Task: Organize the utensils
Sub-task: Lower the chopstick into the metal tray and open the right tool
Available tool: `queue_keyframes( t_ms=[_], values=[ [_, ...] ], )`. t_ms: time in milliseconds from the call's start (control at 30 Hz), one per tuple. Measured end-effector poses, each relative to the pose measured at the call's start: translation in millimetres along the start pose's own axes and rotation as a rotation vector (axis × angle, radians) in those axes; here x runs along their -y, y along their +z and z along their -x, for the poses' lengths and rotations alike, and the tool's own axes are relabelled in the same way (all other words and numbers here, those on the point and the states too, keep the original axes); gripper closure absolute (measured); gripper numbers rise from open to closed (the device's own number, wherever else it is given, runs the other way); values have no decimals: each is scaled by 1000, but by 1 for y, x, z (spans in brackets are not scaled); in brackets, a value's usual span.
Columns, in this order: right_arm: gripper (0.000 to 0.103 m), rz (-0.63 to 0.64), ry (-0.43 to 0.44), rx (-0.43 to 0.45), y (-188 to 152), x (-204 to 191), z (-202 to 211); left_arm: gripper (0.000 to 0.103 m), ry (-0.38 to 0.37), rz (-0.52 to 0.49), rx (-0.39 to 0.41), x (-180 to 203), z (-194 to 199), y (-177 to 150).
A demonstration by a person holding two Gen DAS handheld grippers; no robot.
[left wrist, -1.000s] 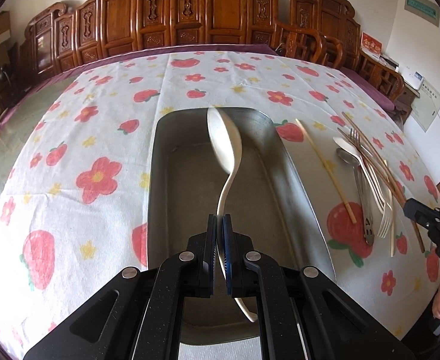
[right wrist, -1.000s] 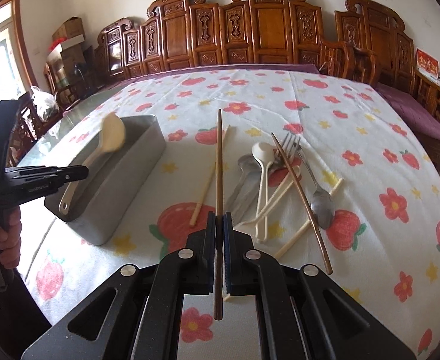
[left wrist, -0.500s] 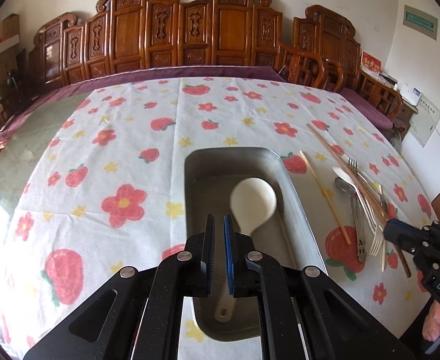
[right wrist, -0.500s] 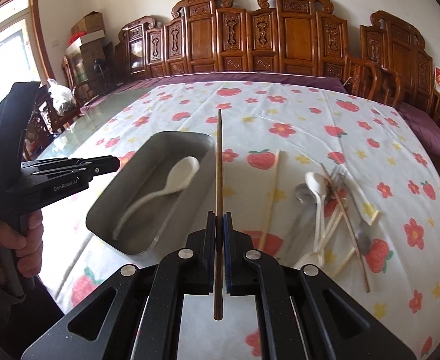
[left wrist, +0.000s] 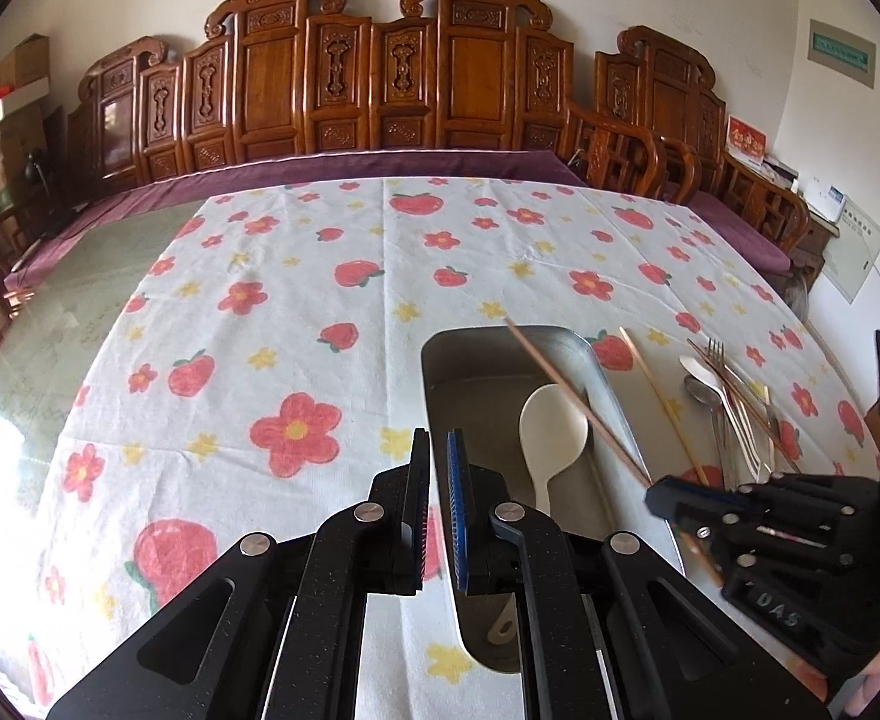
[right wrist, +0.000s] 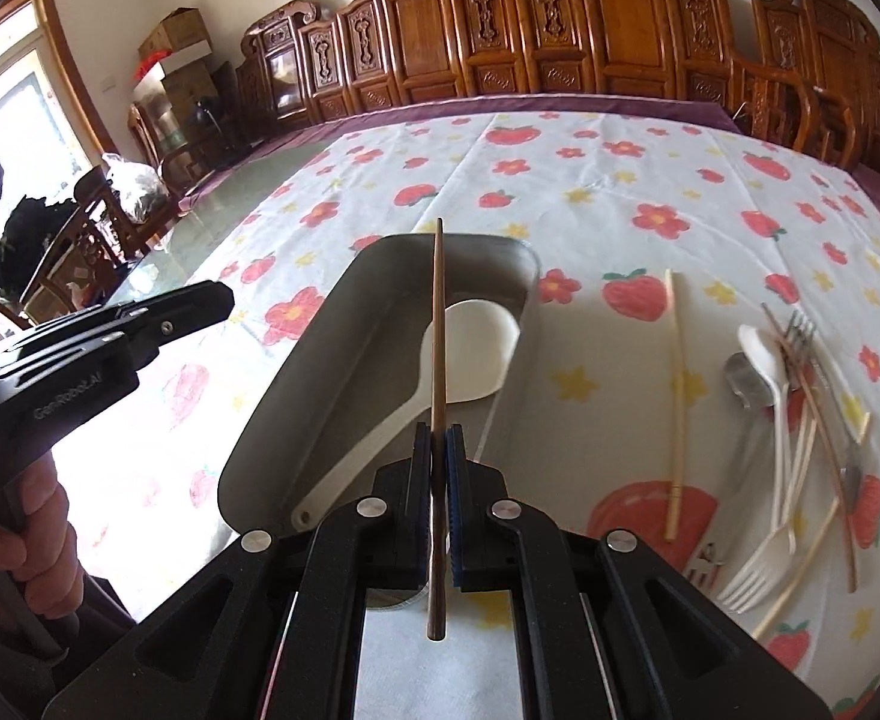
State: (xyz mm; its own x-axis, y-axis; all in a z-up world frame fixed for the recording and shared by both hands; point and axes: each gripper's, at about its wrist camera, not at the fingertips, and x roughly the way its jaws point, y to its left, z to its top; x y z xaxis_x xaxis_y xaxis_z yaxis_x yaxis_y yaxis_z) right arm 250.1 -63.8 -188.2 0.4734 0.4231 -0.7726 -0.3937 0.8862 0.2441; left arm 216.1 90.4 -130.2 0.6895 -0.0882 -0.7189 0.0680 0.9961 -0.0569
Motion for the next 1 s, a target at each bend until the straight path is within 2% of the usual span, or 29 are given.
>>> queue_keyframes(
  t_ms=[633,833,1000],
  values=[
    [96,-16,41,-54,4,-18,-42,98,14,45,14,-13,2,2],
    [96,9,56,-23,7,-16,-30,98,14,44,13,-13,2,2],
    [96,53,42,42,4,4,10,95,-8,48,16,-9,2,3]
  ],
)
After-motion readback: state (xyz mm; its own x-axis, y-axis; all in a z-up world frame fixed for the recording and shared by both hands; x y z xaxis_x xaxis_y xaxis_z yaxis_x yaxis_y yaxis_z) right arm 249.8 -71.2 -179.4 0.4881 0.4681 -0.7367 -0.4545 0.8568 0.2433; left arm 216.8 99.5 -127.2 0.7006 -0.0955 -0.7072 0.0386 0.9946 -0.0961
